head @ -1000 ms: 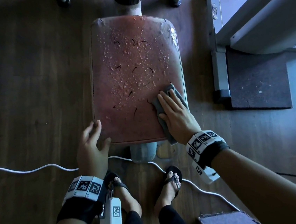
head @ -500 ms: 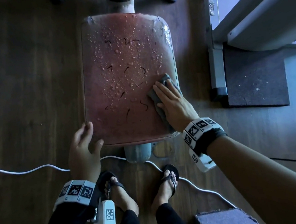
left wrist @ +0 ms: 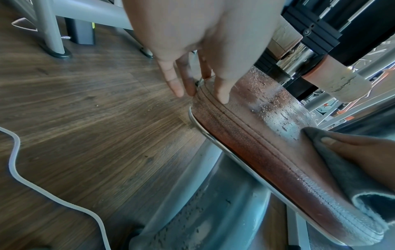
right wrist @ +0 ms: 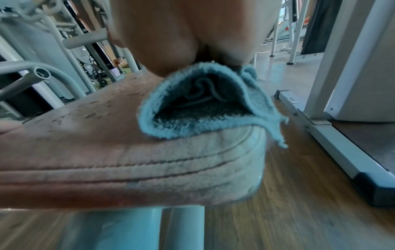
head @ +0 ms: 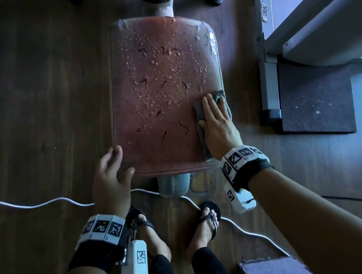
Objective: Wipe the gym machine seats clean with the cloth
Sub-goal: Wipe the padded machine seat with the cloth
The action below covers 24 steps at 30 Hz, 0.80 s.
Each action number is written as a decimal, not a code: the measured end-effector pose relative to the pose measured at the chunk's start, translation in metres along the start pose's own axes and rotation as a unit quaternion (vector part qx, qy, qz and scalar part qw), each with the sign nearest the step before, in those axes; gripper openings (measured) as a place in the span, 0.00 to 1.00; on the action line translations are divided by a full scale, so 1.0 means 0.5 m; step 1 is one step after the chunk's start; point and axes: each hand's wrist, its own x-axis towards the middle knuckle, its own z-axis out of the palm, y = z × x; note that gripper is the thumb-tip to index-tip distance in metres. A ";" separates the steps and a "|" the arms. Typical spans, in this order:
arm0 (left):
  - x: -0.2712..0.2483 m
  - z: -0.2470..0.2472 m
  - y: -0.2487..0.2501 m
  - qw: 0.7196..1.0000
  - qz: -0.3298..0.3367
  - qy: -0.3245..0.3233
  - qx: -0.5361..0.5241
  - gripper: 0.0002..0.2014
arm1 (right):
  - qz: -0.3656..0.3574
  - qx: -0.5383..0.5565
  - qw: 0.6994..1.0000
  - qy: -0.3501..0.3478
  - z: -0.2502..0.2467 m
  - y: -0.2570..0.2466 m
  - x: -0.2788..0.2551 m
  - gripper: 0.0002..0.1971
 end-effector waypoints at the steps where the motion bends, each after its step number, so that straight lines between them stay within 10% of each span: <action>1: -0.001 -0.001 0.003 1.000 0.003 0.002 0.004 0.29 | 0.011 0.008 1.000 0.003 0.002 -0.007 0.001 0.28; 12: -0.005 -0.016 0.029 0.998 0.045 -0.002 0.033 0.30 | -0.055 0.009 0.998 -0.007 0.047 -0.093 -0.172 0.28; 24: -0.006 -0.017 0.028 0.998 0.039 -0.001 0.044 0.31 | -0.094 -0.010 0.995 -0.018 0.020 -0.105 -0.130 0.27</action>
